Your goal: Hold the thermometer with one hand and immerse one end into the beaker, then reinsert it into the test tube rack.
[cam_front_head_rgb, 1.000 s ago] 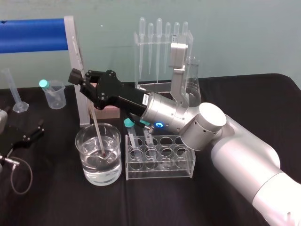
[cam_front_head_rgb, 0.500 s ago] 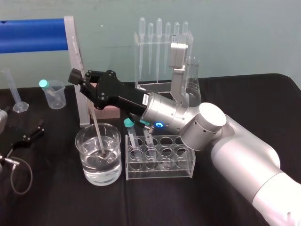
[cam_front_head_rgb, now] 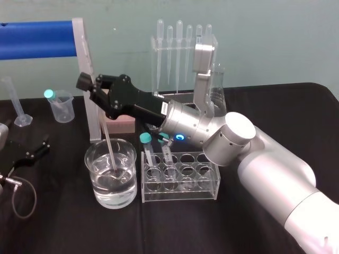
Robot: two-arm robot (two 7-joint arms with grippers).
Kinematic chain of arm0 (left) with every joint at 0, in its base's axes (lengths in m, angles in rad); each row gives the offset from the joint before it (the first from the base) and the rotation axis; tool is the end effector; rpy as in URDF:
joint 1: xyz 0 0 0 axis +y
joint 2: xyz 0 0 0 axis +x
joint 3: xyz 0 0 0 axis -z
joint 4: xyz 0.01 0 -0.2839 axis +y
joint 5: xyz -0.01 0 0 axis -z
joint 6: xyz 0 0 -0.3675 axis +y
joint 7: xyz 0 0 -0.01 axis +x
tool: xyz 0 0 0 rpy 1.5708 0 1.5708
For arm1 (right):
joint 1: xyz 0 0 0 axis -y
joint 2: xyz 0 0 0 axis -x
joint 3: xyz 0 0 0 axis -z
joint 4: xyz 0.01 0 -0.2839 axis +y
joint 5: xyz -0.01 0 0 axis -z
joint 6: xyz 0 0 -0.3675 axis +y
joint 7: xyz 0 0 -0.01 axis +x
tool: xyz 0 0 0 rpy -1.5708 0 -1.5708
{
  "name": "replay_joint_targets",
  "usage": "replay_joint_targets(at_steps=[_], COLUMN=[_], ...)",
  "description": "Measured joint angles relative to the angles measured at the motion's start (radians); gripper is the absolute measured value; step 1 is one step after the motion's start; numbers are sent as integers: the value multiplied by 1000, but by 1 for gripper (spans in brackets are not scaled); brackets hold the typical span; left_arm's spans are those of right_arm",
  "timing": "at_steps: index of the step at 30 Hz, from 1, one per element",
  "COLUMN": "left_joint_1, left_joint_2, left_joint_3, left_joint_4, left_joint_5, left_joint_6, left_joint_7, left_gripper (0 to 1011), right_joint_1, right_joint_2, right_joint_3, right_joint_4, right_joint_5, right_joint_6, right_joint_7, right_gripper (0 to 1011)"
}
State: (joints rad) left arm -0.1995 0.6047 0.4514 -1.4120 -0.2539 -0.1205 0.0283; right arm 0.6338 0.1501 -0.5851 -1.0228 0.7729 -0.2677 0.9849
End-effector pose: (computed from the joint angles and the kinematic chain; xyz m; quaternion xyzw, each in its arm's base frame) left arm 0.4126 0.0637 -0.3086 0.1415 -0.1325 0.5799 0.7913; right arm 0.5222 0.1046 -0.2475 0.1937 -0.0174 -0.1173 0.9739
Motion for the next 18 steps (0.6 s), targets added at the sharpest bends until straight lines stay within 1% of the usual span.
replay_joint_targets(at_steps=[4, 6, 9, 13, 16, 17, 18], left_joint_1=[0, 0, 0, 0, 0, 0, 0], left_joint_2=[0, 0, 0, 0, 0, 0, 0], left_joint_3=[0, 0, 0, 0, 0, 0, 0], left_joint_4=[0, 0, 0, 0, 0, 0, 0], left_joint_5=[0, 0, 0, 0, 0, 0, 0], left_joint_6=[0, 0, 0, 0, 0, 0, 0], left_joint_7=[0, 0, 0, 0, 0, 0, 0], left_gripper=[1008, 1008, 1008, 1008, 1008, 1008, 1008], right_joint_1=[4, 5, 6, 4, -3, -3, -7], right_joint_2=[7, 14, 19, 24, 32, 32, 39], right_joint_3=[6, 10, 15, 29, 48, 48, 57], right_joint_4=[-29, -58, -86, -129, -181, -181, -204], right_joint_5=[3, 4, 9, 34, 64, 64, 73], right_joint_6=[-3, -9, -15, -25, -37, -37, -43], right_joint_7=[2, 2, 1, 7, 13, 13, 11], right_gripper=[55, 55, 55, 55, 55, 55, 56])
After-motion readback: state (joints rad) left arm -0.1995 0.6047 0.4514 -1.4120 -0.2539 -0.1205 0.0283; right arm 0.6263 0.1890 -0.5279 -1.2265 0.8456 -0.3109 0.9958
